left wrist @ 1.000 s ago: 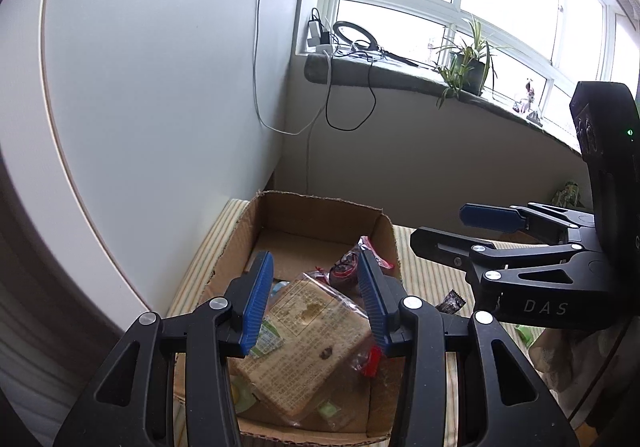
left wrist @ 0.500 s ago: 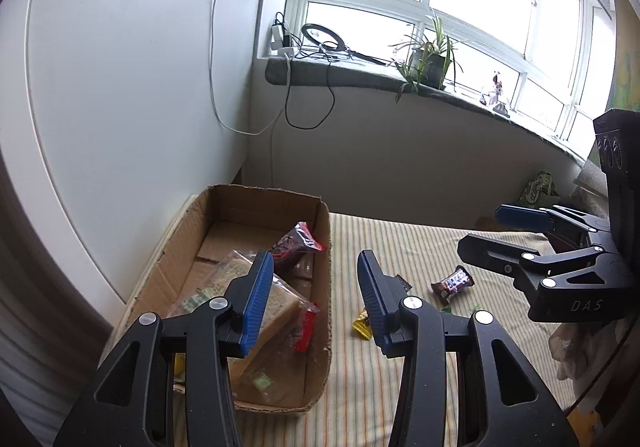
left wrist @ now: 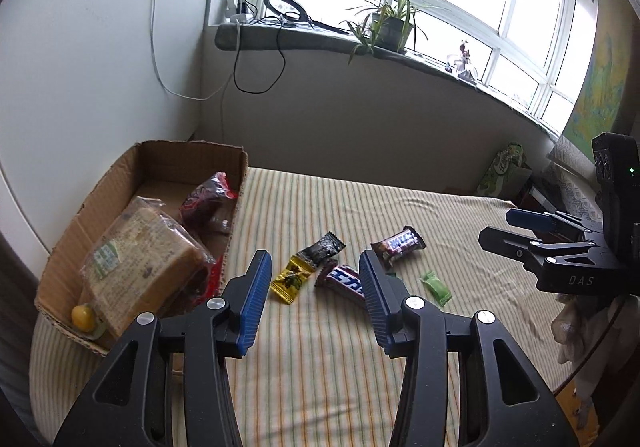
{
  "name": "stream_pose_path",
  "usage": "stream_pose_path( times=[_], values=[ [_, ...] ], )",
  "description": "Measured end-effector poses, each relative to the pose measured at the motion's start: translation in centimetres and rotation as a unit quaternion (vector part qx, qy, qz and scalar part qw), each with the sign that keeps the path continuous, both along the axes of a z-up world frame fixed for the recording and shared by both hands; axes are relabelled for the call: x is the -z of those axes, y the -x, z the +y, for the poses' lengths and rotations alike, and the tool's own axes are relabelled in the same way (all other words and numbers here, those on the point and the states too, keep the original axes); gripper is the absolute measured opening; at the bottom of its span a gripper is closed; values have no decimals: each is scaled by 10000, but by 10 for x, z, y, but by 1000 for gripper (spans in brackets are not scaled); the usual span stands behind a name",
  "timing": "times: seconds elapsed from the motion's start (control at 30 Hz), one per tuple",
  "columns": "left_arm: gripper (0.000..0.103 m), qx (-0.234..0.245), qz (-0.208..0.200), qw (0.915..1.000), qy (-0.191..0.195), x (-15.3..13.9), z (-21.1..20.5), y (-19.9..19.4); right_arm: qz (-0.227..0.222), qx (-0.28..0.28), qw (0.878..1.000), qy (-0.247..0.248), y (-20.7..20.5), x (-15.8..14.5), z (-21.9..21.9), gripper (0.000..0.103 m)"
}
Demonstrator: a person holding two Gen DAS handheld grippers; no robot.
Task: Organize snacks
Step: 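Move both tools back from the box toward the loose snacks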
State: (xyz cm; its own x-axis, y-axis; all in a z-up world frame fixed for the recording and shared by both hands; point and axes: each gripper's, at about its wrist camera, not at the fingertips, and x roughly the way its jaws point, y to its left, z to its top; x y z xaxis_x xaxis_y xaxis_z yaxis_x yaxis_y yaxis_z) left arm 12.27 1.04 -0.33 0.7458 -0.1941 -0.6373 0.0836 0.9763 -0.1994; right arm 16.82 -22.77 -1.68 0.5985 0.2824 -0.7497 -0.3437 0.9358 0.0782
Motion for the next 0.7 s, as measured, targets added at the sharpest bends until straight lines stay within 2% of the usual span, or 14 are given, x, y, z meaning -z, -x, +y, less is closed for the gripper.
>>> stream_pose_path(
  times=[0.37,0.5,0.7],
  values=[
    [44,263,596,9978,131,40,-35,-11,399,-39,9991,98,2,51,-10,89],
    [44,289,795,9963,149,52,-43,-20,503,-43,9987,41,0,64,-11,84],
    [44,217,1061,9935,348,66,-50,-41,600,-66,9982,4,-5,76,-13,82]
  ],
)
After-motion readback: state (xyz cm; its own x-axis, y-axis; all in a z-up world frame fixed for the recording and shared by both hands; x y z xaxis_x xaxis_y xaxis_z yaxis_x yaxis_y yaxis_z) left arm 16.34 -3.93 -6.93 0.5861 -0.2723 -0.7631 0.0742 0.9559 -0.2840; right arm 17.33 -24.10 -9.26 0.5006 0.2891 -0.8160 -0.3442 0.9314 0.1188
